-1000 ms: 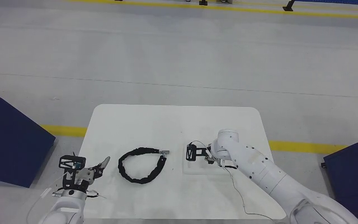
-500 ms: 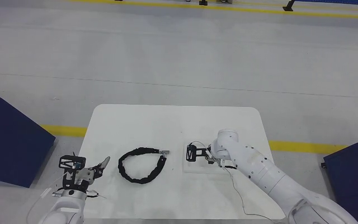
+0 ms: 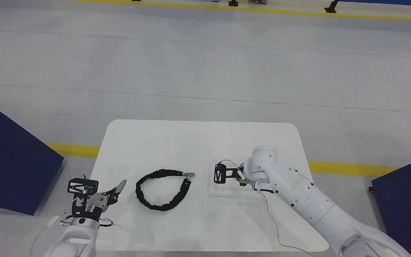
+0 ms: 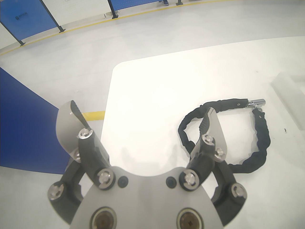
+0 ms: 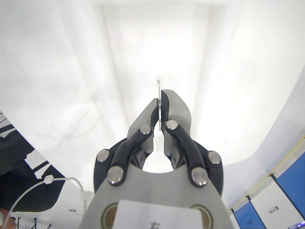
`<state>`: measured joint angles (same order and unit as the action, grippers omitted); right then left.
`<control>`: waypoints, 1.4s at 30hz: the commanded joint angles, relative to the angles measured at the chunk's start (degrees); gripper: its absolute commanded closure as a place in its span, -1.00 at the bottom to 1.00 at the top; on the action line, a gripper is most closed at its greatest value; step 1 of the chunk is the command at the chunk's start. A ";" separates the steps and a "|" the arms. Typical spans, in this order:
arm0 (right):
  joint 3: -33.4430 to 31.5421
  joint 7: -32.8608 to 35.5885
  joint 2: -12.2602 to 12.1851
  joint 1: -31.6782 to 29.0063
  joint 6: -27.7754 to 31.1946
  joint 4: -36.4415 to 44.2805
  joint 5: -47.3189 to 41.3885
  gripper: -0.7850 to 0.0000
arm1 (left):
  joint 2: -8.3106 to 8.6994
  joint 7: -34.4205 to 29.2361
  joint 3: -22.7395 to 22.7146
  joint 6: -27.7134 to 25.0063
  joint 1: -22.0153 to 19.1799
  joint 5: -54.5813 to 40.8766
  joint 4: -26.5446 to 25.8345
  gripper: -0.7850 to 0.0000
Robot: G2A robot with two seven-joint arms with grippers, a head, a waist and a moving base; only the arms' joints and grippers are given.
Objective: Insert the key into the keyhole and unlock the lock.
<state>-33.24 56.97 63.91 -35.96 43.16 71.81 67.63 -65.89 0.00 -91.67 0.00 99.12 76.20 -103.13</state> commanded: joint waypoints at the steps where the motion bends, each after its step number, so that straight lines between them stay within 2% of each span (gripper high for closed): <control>1: -1.16 0.57 -0.65 -0.91 0.02 1.62 0.20 1.00 | 0.00 0.00 0.00 0.00 0.00 0.00 0.00 -1.00; 6: -5.59 0.82 -2.48 -3.55 -0.78 5.37 -1.63 1.00 | 0.00 0.00 0.00 0.00 0.00 0.00 0.00 -1.00; 11: -13.28 1.80 -4.95 -7.62 -2.40 8.84 -9.36 1.00 | 0.00 0.00 0.00 0.00 0.00 0.00 0.00 -1.00; 18: -27.62 4.43 -9.05 -16.69 -4.55 12.29 -26.55 1.00 | 0.00 0.00 0.00 0.00 0.00 0.00 0.00 -1.00; 22: -35.80 5.83 -11.10 -23.21 -5.53 12.21 -39.45 1.00 | 0.00 0.00 0.00 0.00 0.00 0.00 0.00 -1.00; 28: -45.24 8.25 -13.39 -32.28 -4.46 11.27 -56.94 1.00 | 0.00 0.00 0.00 0.00 0.00 0.00 0.00 -1.00; 37: -50.83 7.46 -16.19 -43.06 -3.30 14.67 -77.55 1.00 | 0.00 0.00 0.00 0.00 0.00 0.00 0.00 -1.00; 42: -52.62 6.35 -18.14 -47.58 -2.18 18.75 -83.84 1.00 | 0.00 0.00 0.00 0.00 0.00 0.00 0.00 -1.00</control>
<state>-85.43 63.66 46.24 -82.49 40.63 89.69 -14.80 -65.89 0.00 -91.67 0.00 99.12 76.20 -103.13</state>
